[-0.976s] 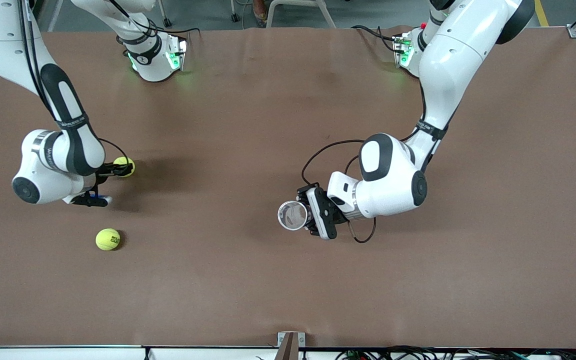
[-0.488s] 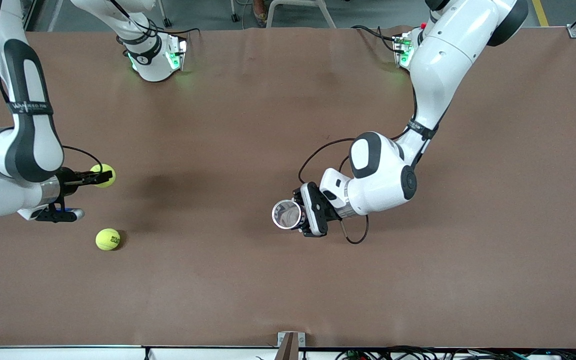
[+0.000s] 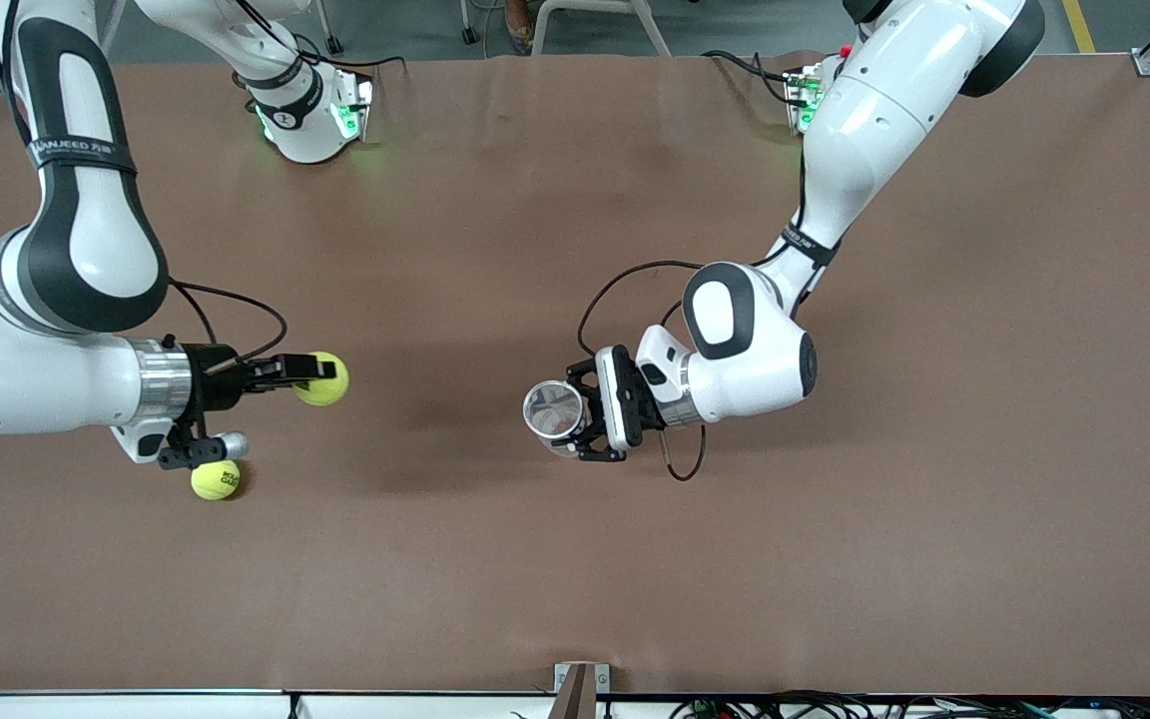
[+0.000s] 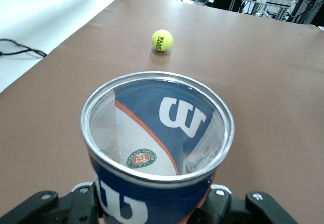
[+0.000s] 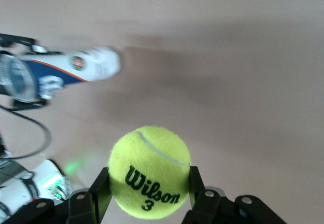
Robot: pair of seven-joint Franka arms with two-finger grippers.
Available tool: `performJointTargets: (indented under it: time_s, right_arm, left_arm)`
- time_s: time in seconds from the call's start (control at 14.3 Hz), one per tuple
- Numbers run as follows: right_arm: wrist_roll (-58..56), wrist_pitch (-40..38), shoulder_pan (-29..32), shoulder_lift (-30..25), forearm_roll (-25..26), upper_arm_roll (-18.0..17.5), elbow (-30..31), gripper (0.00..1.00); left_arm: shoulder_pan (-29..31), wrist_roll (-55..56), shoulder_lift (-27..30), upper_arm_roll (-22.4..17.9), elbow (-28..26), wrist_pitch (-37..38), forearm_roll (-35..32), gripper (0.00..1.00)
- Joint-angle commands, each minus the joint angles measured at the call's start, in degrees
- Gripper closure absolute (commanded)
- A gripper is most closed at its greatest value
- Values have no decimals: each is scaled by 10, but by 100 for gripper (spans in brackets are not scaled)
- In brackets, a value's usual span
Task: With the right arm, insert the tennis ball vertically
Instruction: 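Carry the ball with the right gripper above the can's open rim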
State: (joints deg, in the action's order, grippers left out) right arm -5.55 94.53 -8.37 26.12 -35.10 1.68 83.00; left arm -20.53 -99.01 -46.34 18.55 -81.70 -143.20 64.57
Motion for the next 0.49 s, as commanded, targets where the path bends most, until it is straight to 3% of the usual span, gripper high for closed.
performJointTargets:
  time_s: [0.0, 0.21, 0.42]
  right_arm:
    - [68, 42, -47, 6, -35, 3, -26, 88]
    - [162, 101, -95, 16, -46, 3, -50, 88]
    - [182, 168, -139, 38, -122, 3, -49, 88]
  left_arm:
    - [0, -55, -9, 3, 0, -9, 31, 38]
    - [0, -64, -11, 4, -7, -9, 32, 36]
    - [0, -64, -11, 4, -7, -9, 35, 33]
